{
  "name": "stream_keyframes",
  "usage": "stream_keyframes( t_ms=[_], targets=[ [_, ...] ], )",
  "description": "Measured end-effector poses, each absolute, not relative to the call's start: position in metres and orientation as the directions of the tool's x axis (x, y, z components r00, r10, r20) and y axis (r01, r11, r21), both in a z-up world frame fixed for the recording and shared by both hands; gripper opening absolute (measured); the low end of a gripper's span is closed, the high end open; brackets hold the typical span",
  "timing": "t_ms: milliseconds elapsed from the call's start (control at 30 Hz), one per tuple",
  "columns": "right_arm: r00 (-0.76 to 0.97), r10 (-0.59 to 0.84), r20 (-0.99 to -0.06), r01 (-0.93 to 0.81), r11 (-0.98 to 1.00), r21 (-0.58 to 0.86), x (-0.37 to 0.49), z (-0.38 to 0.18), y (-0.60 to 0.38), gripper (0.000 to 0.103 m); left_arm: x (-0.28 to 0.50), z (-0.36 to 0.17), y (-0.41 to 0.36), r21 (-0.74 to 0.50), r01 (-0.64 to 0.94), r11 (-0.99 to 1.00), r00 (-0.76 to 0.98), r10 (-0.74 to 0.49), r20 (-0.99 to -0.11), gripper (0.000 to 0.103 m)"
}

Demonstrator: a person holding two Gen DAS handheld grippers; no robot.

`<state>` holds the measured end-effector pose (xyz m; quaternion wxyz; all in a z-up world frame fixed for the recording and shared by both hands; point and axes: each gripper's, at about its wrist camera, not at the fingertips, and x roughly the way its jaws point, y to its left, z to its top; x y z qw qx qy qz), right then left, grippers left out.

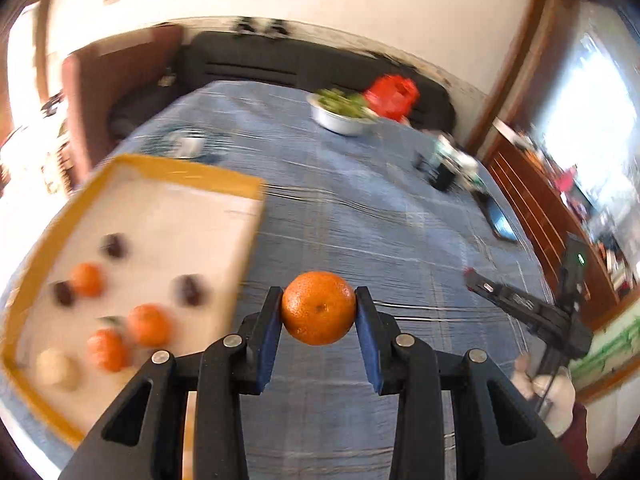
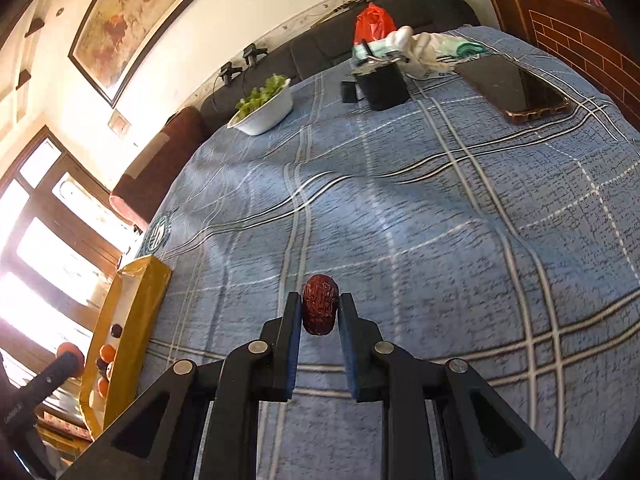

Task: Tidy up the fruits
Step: 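Carry the orange and red date into the yellow tray and open both tools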

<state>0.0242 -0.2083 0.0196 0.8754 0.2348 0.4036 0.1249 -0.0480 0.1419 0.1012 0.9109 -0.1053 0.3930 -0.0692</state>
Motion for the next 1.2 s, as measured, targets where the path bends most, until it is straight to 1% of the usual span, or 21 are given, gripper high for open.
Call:
stream_keyframes(
  t_ms=[100, 233, 333, 400, 533, 633, 733, 900, 1033, 1200],
  targets=[
    [0.635, 0.435, -0.639, -0.074, 0.857, 0.510, 0.010, 0.034, -0.183, 0.020, -0.062, 0.109, 0.195, -0.250, -0.063, 0.966, 0.704, -0.135, -0.698, 0.035],
    [0.623, 0.490, -0.610, -0.187, 0.850, 0.492, -0.009, 0.067, -0.135, 0.021, -0.081, 0.115, 0.267, -0.272, -0.212, 0.939, 0.730, -0.032, -0.683, 0.035],
    [0.613, 0.532, -0.583, -0.271, 0.836, 0.477, -0.022, 0.093, -0.097, 0.021, -0.092, 0.116, 0.303, -0.281, -0.288, 0.915, 0.743, 0.029, -0.669, 0.035],
    [0.595, 0.569, -0.568, -0.313, 0.815, 0.488, -0.028, 0.107, -0.076, 0.021, -0.101, 0.116, 0.324, -0.276, -0.332, 0.902, 0.747, 0.073, -0.660, 0.035],
    [0.523, 0.685, -0.507, -0.391, 0.721, 0.572, -0.033, 0.136, -0.028, 0.021, -0.107, 0.110, 0.344, -0.227, -0.398, 0.889, 0.737, 0.162, -0.656, 0.035],
    [0.458, 0.747, -0.482, -0.459, 0.663, 0.591, -0.036, 0.144, 0.019, 0.022, -0.106, 0.098, 0.351, -0.239, -0.394, 0.888, 0.729, 0.144, -0.669, 0.035],
    [0.392, 0.757, -0.523, -0.493, 0.653, 0.575, -0.045, 0.126, 0.068, 0.022, -0.105, 0.085, 0.354, -0.258, -0.383, 0.887, 0.721, 0.113, -0.684, 0.035],
    [0.288, 0.708, -0.645, -0.533, 0.678, 0.506, -0.054, 0.077, 0.125, 0.022, -0.103, 0.069, 0.363, -0.290, -0.392, 0.873, 0.708, 0.084, -0.702, 0.035],
    [0.285, 0.624, -0.728, -0.578, 0.717, 0.389, -0.060, 0.052, 0.149, 0.022, -0.101, 0.062, 0.376, -0.338, -0.405, 0.849, 0.704, 0.053, -0.708, 0.036],
    [0.270, 0.565, -0.780, -0.630, 0.716, 0.301, -0.067, 0.033, 0.171, 0.022, -0.104, 0.060, 0.385, -0.373, -0.399, 0.838, 0.712, 0.027, -0.702, 0.043]
  ],
)
